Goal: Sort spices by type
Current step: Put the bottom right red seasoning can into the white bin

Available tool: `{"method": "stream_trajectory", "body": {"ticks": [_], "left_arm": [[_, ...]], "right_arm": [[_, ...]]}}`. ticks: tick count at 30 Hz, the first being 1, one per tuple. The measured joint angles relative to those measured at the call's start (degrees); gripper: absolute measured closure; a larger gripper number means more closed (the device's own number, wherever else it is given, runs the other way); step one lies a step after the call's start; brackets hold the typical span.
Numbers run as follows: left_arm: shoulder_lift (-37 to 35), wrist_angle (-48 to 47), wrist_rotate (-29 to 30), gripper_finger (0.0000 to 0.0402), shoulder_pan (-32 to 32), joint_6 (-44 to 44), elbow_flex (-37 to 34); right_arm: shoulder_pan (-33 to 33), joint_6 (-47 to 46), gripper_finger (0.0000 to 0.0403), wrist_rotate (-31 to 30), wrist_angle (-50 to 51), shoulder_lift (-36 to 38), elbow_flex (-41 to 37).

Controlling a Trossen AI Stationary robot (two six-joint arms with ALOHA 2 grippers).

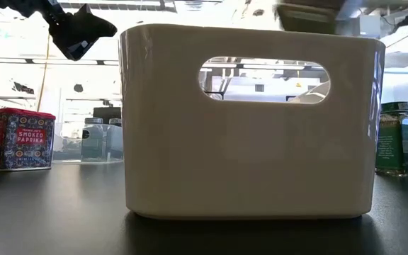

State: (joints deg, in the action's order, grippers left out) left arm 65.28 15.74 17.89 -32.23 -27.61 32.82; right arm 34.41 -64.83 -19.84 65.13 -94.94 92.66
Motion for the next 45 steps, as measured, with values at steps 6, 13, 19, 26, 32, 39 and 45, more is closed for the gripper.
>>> {"method": "stream_trajectory", "body": {"ticks": [6,13,19,26,32,39,45], "left_arm": [[0.0,0.7,0.1,0.009,-1.1,3.9,0.0],[-2.1,3.5,4.4,0.009,-4.8,6.0,-2.5],[-5.2,5.8,5.3,0.009,-6.4,5.5,-4.8],[-5.7,5.6,5.4,0.009,-6.4,5.4,-4.9],[-5.7,5.5,5.3,0.009,-6.8,4.3,-4.9],[-5.7,4.9,5.2,0.009,-7.8,4.2,-4.9],[-5.7,4.4,5.1,0.009,-7.9,3.0,-4.9]], "right_arm": [[-9.7,17.2,0.0164,7.3,-5.6,-0.1,3.2],[-14.1,28.5,0.0164,11.1,-0.6,-7.5,13.0],[-15.9,37.4,0.0164,14.0,10.7,-19.8,27.3],[-17.5,44.8,0.0164,15.7,17.5,-31.0,38.5],[-17.7,48.2,0.0159,16.6,21.3,-36.3,40.7],[-17.7,50.3,0.0156,17.0,20.8,-40.5,40.7],[-17.7,49.9,0.0154,17.0,20.6,-41.4,40.7]]}}
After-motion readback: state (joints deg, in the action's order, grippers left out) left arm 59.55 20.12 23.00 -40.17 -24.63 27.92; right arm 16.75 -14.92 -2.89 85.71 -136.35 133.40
